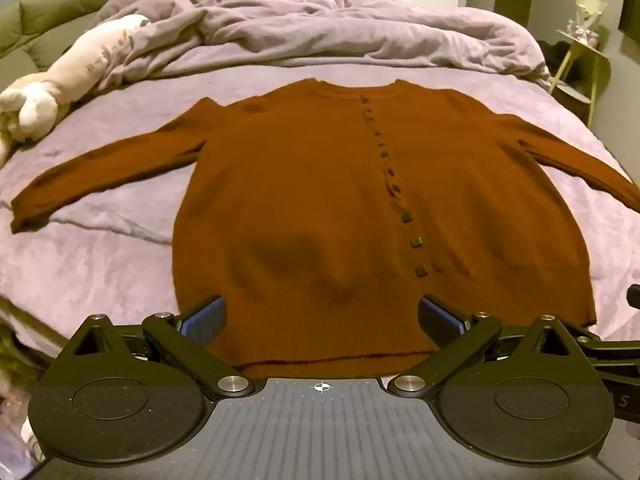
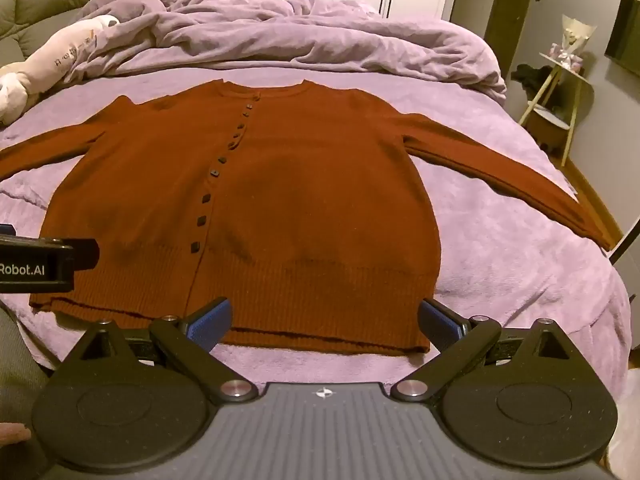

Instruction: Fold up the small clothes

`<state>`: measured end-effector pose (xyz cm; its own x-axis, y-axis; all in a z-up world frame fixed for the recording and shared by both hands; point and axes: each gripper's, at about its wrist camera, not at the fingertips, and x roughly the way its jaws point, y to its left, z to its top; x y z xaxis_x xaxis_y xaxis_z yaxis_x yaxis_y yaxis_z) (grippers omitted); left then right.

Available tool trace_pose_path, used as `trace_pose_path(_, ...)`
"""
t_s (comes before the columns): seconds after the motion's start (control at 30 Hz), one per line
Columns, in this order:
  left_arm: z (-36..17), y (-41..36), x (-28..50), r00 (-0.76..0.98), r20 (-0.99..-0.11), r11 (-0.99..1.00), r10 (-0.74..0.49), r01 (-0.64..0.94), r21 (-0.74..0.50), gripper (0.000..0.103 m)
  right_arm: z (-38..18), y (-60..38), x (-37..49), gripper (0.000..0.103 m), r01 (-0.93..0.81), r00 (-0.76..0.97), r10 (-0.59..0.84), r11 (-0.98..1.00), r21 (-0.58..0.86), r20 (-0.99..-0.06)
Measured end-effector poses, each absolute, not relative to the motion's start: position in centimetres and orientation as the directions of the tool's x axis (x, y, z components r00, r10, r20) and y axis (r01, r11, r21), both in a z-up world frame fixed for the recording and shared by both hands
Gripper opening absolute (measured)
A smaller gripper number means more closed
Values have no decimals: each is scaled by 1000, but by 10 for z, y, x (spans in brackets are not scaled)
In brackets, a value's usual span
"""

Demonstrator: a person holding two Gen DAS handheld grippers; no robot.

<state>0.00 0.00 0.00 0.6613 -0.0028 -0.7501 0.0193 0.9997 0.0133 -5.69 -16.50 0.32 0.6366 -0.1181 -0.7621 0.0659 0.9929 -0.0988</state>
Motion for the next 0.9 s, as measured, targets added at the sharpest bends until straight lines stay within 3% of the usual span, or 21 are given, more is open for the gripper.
trace_pose_path(0.9, -8, 0, -1, 648, -761, 999, -32, 41, -8, 103, 3, -163, -63, 99, 66, 642, -124, 992, -106, -757)
